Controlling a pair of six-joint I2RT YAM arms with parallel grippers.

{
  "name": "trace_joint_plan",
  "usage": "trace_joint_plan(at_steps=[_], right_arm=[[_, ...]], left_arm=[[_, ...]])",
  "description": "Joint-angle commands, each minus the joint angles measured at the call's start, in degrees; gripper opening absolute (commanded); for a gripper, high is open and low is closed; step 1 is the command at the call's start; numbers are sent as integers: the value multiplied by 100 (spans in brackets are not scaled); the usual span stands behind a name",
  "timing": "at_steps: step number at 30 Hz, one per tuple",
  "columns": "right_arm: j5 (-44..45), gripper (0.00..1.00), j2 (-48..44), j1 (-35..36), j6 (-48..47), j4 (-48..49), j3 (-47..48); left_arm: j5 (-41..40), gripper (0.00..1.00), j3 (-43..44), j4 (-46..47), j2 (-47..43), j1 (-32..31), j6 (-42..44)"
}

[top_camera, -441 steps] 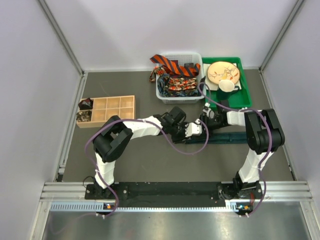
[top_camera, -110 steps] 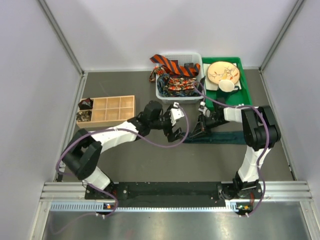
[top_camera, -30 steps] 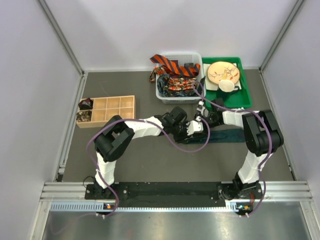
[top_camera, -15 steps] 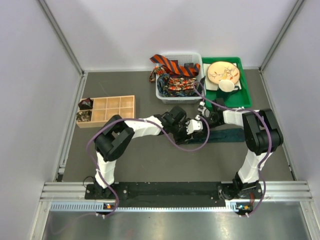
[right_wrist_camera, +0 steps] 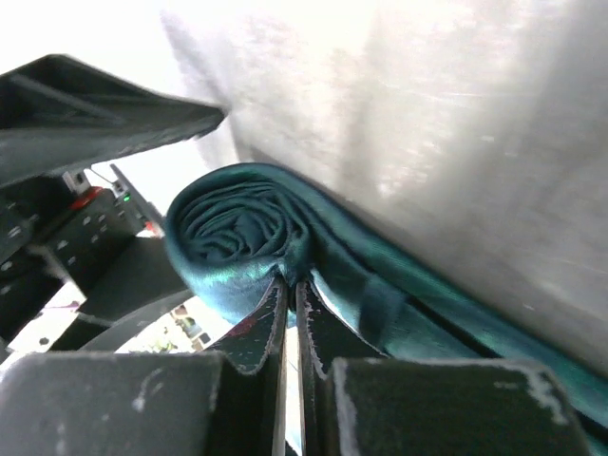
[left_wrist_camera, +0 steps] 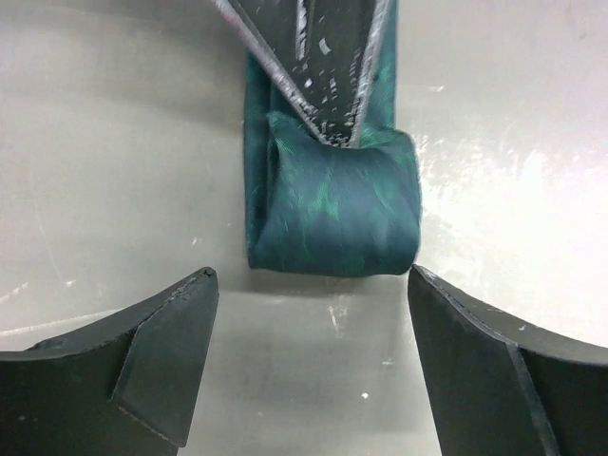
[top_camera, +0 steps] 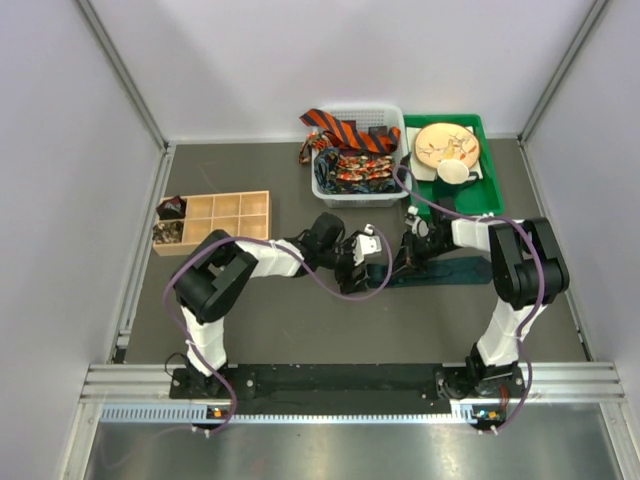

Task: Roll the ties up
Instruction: Roll the tie at the center of the board.

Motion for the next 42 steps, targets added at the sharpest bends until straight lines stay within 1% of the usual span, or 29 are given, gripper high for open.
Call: trace_joint_plan(at_steps=[1, 7, 11, 13, 18, 19, 22, 23, 25, 26, 27, 28, 29, 30, 31, 32, 33, 35, 36, 38, 39, 40, 41, 42], right_arm=[[1083, 0, 45, -33, -307, 153, -28], [1154, 0, 116, -33, -333, 180, 7], [1163, 0, 142, -24, -359, 180, 25], [1154, 0, 151, -24, -368, 188, 34], [1119, 0, 221, -24, -377, 180, 60], [1101, 0, 212, -33, -377, 180, 69], [1075, 0, 230, -24, -386, 180, 95], [1049, 0, 230, -24, -386, 188, 113], [1013, 0, 221, -24, -386, 162, 122], [944, 0, 212, -24, -403, 162, 122], [865, 0, 204, -24, -403, 171, 139], [777, 0, 169, -24, -412, 154, 148], [602, 0, 151, -50, -456, 40, 226], [513, 0, 125, -85, -508, -100, 288], [425, 2, 29, -120, -587, -223, 341], [276, 7, -59, -242, -718, -459, 376], [223, 16, -138, -313, -772, -531, 368], [39, 26, -401, -454, -921, -690, 315], [-67, 35, -464, -550, -965, -812, 306], [-408, 41, -587, -586, -1010, -866, 271], [-541, 48, -622, -595, -958, -727, 236], [-821, 52, -649, -586, -696, -543, 97], [-919, 55, -649, -578, -511, -367, 26], [-1016, 59, -640, -517, -352, 52, -36]], left_arm=[[544, 85, -39, 1002, 66, -19, -223], [834, 82, 172, 1714, 444, -37, -504], [861, 78, 321, 1917, 665, -89, -584], [844, 74, 391, 2031, 805, -125, -671], [808, 74, 515, 2208, 920, -204, -804], [817, 73, 524, 2199, 963, -213, -803], [826, 64, 559, 2076, 1025, -248, -786], [826, 58, 585, 2006, 1025, -257, -768], [747, 51, 585, 1673, 973, -274, -620], [625, 48, 576, 1471, 938, -283, -532], [502, 42, 585, 1261, 911, -283, -357], [388, 38, 594, 710, 841, -274, -268], [169, 34, 603, 426, 797, -274, -154], [19, 26, 594, 154, 745, -274, 47], [-104, 23, 603, -432, 692, -274, 110], [-184, 20, 629, -708, 674, -231, 189], [-341, 18, 629, -884, 648, -213, 268], [-457, 17, 568, -1498, 560, -186, 374], [-588, 17, 550, -1632, 533, -195, 461], [-694, 18, 594, -1878, 507, -195, 471], [-808, 18, 620, -1958, 524, -212, 471], [-826, 20, 716, -2037, 542, -230, 488], [-887, 21, 769, -2116, 568, -248, 471], [-931, 22, 839, -2178, 647, -265, 445]])
